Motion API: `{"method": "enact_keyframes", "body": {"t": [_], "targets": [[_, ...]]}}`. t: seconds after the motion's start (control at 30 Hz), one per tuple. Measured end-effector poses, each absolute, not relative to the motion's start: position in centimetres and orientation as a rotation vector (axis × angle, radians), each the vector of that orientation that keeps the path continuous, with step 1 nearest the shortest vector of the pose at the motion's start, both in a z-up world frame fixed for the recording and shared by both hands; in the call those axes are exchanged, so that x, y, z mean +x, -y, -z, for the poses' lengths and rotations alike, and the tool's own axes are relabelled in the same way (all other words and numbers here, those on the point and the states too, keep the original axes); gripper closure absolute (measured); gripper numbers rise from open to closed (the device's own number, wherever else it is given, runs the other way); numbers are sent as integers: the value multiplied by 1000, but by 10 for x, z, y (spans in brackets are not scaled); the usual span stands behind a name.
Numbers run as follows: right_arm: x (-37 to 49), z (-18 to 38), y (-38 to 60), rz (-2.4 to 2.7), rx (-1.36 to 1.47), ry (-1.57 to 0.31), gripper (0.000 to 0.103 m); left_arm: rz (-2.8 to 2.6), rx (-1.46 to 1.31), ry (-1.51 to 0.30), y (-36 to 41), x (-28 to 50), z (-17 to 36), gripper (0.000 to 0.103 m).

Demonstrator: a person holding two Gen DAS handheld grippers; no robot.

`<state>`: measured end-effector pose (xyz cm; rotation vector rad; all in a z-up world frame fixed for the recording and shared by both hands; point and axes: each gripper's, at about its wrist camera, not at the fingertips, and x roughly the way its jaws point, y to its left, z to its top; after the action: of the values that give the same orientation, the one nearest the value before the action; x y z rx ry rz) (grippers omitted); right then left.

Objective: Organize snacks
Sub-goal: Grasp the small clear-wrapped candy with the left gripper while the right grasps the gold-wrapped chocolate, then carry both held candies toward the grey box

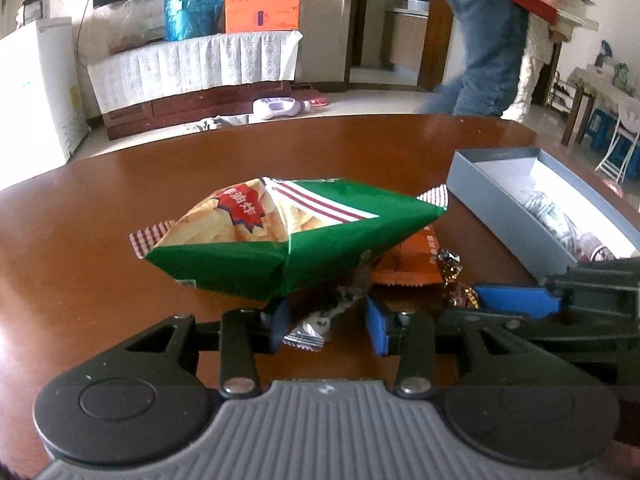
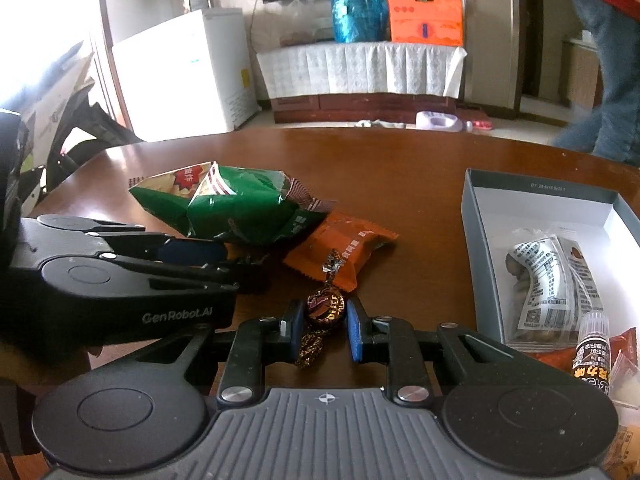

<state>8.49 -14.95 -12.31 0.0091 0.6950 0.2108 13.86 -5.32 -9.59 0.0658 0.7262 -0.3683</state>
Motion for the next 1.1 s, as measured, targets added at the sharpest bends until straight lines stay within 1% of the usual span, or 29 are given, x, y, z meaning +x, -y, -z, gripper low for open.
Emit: {"method": "enact_keyframes", "body": {"t": [0.13, 0.2, 0.23, 0.27, 0.3, 0.33, 0.37, 0.57, 1.1], "targets": [[84, 123, 149, -213, 12, -690, 78, 367, 57, -731, 52, 136, 96, 64], [83, 122, 148, -214, 13, -689, 78, 365, 55, -732, 51, 134, 97, 66], [82, 122, 148, -215, 14, -688, 78, 359, 59, -731, 51, 133, 96, 74], [82, 121, 149, -216, 16, -686, 78, 352, 67, -730, 51, 132, 96, 77], [82, 121, 149, -217, 18, -686, 78, 353, 66, -731, 50, 131, 96, 79], [82, 120, 149, -219, 19, -684, 78, 355, 63, -733, 49, 130, 96, 88], [81, 120, 149, -220, 20, -682, 78, 353, 67, -733, 48, 129, 96, 90], [76, 116, 149, -225, 30, -671, 78, 356, 79, -739, 50, 122, 93, 93], [52, 97, 161, -253, 60, -617, 78, 331, 51, -669, 61, 74, 62, 93]]}}
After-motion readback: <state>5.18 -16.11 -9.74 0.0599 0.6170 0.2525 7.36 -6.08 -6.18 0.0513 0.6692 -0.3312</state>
